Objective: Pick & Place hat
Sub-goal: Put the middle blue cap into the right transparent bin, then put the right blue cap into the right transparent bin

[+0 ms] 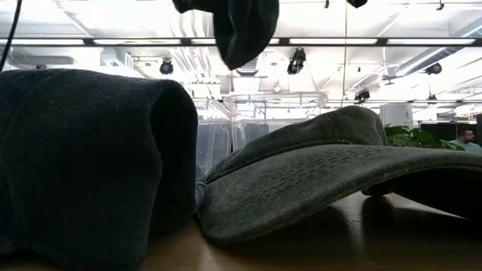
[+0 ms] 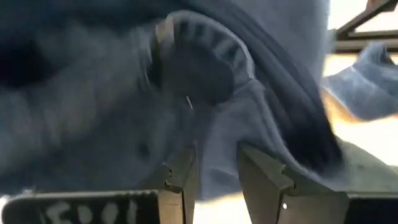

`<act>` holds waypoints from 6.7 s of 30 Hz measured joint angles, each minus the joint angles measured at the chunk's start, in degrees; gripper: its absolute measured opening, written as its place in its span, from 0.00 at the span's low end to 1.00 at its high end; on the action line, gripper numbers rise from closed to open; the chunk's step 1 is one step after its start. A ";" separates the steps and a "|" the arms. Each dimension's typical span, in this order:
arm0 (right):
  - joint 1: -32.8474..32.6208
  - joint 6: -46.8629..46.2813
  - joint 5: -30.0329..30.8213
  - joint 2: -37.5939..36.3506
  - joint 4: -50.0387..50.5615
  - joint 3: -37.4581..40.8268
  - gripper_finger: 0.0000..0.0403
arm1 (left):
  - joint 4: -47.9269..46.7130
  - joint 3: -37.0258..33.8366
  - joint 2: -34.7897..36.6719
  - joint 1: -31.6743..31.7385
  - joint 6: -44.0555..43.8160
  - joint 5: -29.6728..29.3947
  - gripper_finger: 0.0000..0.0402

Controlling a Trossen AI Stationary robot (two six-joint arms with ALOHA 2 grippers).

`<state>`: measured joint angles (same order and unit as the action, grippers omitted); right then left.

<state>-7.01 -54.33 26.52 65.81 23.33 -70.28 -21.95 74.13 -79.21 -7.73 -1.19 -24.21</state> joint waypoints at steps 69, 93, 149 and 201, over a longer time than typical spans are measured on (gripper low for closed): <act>27.61 30.12 -14.79 4.44 15.55 0.87 0.03 | -12.93 -2.58 10.49 -0.22 -4.98 -17.54 0.26; 15.85 78.20 4.96 26.60 22.33 -4.35 0.03 | -5.89 -5.13 10.46 5.87 -0.40 -17.23 0.26; -15.73 35.36 -44.77 21.33 43.14 1.73 0.43 | 10.36 -16.30 6.37 -0.29 -22.90 26.24 0.26; -5.63 64.92 -77.38 35.20 31.57 15.43 0.36 | 12.06 -19.82 -0.16 -7.74 -29.13 15.26 0.26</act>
<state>-12.64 10.60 -50.85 101.01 54.91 -54.85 -9.89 54.30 -79.37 -15.46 -30.32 -8.95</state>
